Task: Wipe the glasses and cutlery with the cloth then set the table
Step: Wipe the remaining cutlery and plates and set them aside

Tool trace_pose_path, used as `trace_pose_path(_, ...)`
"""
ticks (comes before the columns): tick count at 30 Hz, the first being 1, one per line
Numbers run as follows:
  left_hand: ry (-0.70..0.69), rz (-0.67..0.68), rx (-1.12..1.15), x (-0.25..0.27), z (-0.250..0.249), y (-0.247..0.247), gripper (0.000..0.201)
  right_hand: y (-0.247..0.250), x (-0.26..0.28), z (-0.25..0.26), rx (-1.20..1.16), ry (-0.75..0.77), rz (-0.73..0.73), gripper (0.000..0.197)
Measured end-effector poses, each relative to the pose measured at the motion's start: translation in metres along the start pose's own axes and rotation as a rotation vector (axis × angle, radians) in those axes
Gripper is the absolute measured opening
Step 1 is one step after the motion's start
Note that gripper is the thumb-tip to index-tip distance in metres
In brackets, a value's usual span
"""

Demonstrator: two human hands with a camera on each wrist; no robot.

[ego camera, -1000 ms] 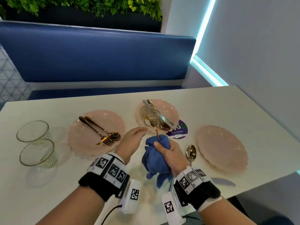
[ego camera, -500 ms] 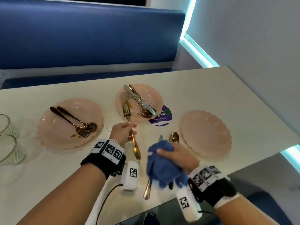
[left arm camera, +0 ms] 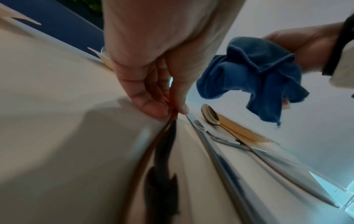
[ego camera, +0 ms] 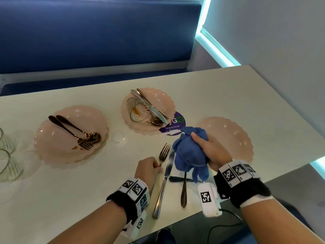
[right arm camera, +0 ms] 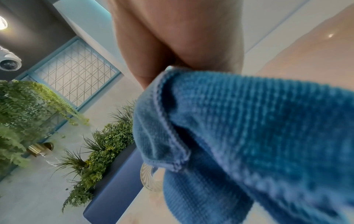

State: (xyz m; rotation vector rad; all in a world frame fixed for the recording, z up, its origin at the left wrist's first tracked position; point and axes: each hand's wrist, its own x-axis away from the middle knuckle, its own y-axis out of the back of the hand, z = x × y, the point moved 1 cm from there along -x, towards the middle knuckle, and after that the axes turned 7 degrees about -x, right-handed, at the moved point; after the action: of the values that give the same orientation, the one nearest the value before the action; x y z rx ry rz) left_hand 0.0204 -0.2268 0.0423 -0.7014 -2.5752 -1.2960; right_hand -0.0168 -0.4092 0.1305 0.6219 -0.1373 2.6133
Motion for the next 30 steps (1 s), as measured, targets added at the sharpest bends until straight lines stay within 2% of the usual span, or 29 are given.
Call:
trace_pose_path(2, -0.01, 0.026, 0.005, 0.004, 0.0, 0.003, 0.02, -0.003, -0.003, 0.001, -0.053, -0.025, 0.012, 0.024)
trace_pose_path(4, 0.006, -0.007, 0.044, 0.0, -0.002, 0.015, 0.022, -0.008, -0.006, 0.005, -0.121, -0.037, 0.039, 0.026)
trace_pose_path(6, 0.01, -0.125, 0.054, -0.02, -0.003, 0.04, 0.023, -0.011, -0.009, 0.009, -0.19, -0.053, 0.067, 0.029)
trace_pose_path(8, -0.031, -0.297, -0.018, -0.051, -0.001, 0.074, 0.013, -0.013, -0.012, 0.011, -0.241, -0.081, 0.076, 0.03)
trace_pose_path(10, -0.109, -0.391, -0.123, -0.086, -0.001, 0.107, 0.035, -0.015, -0.016, 0.012, -0.288, -0.103, 0.091, 0.03)
trace_pose_path(14, -0.316, -0.256, -0.631, -0.142, -0.007, 0.143, 0.065, -0.019, -0.021, 0.014, -0.32, -0.12, 0.119, 0.014)
trace_pose_path(18, -0.428, -0.051, -0.944, -0.172, -0.009, 0.144, 0.084, -0.02, -0.029, 0.014, -0.356, -0.131, 0.157, 0.027)
trace_pose_path(21, -0.47, 0.035, -0.956, -0.183, -0.018, 0.142, 0.091, -0.022, -0.033, 0.014, -0.388, -0.157, 0.168, 0.025)
trace_pose_path(24, -0.43, 0.093, -0.925, -0.193, -0.018, 0.141, 0.102, -0.025, -0.038, 0.012, -0.391, -0.177, 0.173, 0.032)
trace_pose_path(27, -0.379, 0.122, -0.786, -0.192, -0.013, 0.141, 0.104, -0.032, -0.04, 0.012, -0.373, -0.188, 0.184, 0.031)
trace_pose_path(30, -0.386, 0.081, -0.567, -0.18, -0.007, 0.147, 0.099, -0.036, -0.042, 0.018, -0.317, -0.146, 0.181, 0.031)
